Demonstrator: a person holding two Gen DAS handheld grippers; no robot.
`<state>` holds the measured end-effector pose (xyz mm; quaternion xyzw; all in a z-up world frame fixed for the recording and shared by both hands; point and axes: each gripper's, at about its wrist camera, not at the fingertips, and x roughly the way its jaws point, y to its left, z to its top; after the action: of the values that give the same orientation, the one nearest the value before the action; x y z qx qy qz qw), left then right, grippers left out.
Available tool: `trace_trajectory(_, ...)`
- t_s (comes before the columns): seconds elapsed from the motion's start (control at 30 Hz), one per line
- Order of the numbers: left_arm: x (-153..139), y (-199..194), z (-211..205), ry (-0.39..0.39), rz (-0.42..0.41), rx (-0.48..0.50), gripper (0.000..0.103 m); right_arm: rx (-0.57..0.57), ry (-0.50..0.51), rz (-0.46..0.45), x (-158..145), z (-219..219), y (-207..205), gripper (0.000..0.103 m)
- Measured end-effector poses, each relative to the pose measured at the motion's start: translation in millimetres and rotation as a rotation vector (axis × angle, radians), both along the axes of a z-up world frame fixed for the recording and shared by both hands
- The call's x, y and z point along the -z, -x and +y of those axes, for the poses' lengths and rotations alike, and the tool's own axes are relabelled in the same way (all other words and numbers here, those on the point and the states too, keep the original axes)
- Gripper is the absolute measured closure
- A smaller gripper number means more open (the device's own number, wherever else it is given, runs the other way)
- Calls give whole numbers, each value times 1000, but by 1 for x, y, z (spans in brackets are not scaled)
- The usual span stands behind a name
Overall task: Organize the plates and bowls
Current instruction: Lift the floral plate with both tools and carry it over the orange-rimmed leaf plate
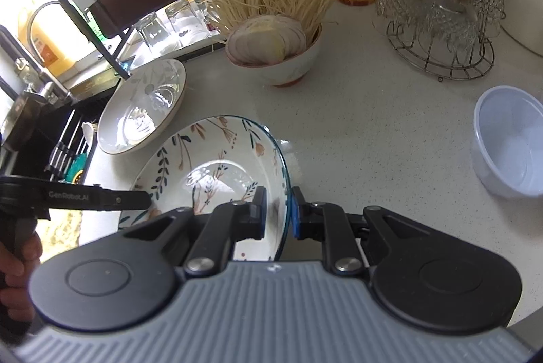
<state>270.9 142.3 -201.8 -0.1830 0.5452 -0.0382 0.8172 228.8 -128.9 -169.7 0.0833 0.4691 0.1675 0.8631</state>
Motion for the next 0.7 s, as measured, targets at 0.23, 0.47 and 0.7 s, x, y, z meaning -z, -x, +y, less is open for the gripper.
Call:
trace_trajectory(0.23, 6, -5, -10, -41, 31, 0, 87, -23, 2, -5, 3, 0, -6, 86)
trace_trajectory(0.47, 10, -7, -16, -72, 56, -4, 84, -70, 35, -33, 4, 6, -9, 86)
trace_trajectory(0.7, 9, -9, -16, -69, 63, -9, 83, -106, 71, -59, 5, 10, -11, 86)
